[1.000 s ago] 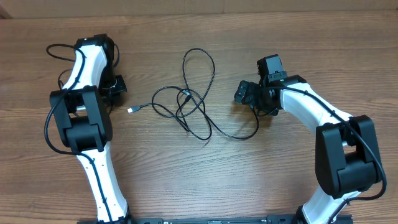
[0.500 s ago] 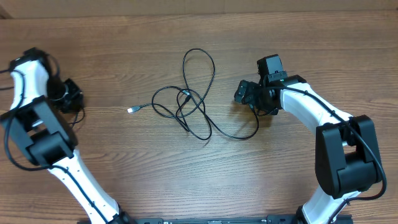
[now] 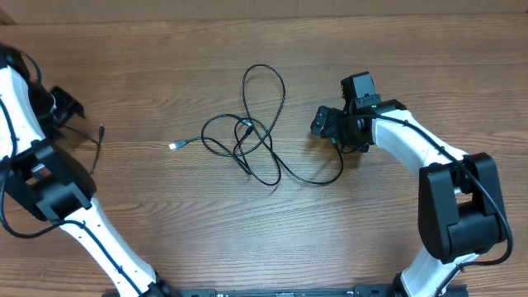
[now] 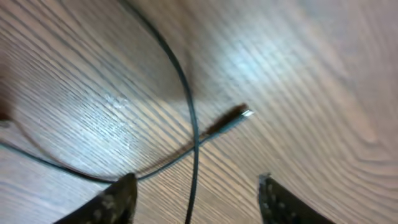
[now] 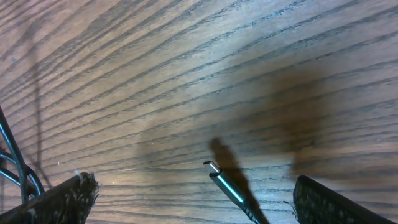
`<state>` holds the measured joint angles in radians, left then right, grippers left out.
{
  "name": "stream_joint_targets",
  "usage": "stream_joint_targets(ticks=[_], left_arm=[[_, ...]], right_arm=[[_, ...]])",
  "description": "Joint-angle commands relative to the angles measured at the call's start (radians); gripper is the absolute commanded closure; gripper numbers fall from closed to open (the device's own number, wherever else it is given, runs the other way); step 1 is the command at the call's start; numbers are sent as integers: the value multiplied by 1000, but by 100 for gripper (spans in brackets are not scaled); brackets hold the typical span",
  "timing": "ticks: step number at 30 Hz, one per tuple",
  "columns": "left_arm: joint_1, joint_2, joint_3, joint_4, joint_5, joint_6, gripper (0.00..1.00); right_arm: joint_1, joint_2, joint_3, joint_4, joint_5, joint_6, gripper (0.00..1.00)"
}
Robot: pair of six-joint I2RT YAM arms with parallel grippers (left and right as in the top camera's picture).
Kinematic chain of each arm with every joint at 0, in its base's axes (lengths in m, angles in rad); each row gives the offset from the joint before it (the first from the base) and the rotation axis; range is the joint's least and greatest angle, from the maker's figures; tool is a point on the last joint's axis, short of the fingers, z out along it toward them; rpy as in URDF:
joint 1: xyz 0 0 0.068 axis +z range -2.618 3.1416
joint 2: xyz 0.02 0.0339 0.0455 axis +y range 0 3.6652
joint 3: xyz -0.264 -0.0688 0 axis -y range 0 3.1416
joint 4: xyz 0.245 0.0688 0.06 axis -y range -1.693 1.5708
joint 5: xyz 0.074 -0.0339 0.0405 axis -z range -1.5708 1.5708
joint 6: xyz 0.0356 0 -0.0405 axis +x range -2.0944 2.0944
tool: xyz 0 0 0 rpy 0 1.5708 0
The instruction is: Untangle cables
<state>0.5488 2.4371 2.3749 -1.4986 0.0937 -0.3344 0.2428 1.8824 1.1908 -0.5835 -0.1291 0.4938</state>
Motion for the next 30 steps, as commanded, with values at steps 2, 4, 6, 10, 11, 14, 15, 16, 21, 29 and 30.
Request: stream_joint_targets(ticks=[2,4,6,10,11,14,15,16,21,29,30], left_arm=[[-24,-10,51,-37,86,-2,30],[-33,-10,47,-51,129,-2,30],[-43,-10,47,-66,140,-2,32],[-76,-10,47,-92,143,-2,37],[-87,-10,47,-100,144,-2,37],[-127,-10,47,-133,144,-2,33],[-142,-10,47,-142,144,-2,32],[-158,-10,47,-148,146,-3,32],[-254,-10,47,-154,163,-2,29],[-443,-10,47,-165,158,-2,0],[-462,-10,47,-165,158,-2,0]], right_arm=[[4,-18,5,6,9,4,0],[3,-18,5,6,9,4,0],[3,-18,5,6,9,4,0],[3,-18,5,6,9,4,0],[3,-18,5,6,9,4,0],[3,-18,5,6,9,4,0],[3,-18,5,6,9,4,0],[4,-18,5,6,9,4,0],[3,-18,5,6,9,4,0],[3,-18,5,6,9,4,0],[3,-18,5,6,9,4,0]])
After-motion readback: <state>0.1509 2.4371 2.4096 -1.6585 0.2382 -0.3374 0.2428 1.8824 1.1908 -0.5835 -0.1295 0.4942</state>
